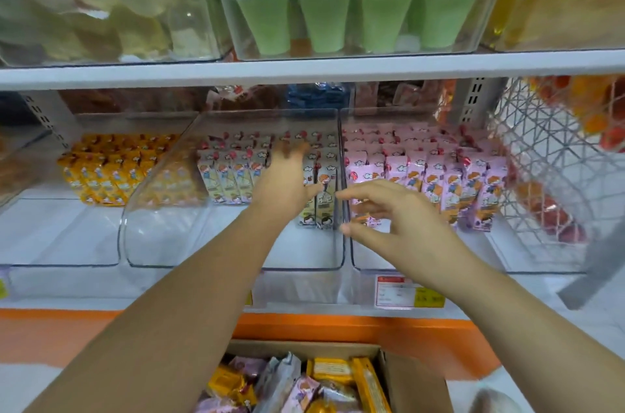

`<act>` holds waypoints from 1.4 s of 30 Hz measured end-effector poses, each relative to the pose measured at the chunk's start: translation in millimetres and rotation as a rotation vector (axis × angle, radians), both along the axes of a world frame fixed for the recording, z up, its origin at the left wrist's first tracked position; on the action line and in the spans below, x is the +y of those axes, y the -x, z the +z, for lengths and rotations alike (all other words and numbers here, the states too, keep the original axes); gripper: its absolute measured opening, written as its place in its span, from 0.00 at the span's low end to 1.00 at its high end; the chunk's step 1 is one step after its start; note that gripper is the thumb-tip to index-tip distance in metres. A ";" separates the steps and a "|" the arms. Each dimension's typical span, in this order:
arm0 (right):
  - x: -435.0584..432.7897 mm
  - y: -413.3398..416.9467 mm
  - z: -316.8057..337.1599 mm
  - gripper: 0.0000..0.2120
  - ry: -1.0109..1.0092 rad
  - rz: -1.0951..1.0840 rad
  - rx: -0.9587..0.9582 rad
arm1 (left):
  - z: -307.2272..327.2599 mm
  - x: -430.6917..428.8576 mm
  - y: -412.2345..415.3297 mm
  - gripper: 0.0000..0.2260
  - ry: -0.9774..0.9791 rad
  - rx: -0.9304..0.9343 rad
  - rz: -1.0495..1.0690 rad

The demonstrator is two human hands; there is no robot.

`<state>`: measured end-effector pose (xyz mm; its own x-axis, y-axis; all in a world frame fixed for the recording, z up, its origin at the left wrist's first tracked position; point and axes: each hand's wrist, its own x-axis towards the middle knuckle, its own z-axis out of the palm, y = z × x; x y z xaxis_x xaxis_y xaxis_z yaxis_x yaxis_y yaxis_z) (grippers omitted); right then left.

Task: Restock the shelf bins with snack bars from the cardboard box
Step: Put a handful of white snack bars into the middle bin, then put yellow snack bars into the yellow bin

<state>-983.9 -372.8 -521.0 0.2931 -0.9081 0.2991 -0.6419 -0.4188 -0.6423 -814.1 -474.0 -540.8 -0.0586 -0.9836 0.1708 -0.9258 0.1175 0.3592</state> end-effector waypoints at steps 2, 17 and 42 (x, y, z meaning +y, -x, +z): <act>2.6 0.6 -2.2 0.18 0.031 0.003 0.028 | 4.0 5.8 -5.3 0.32 -0.024 0.040 -0.013; 101.6 -41.1 -77.2 0.08 0.269 0.192 0.084 | -44.0 199.4 -94.8 0.10 0.142 0.186 -0.305; 88.0 -32.1 -121.1 0.14 -0.415 0.196 0.651 | -108.9 197.1 -120.1 0.14 -0.320 -0.150 -0.161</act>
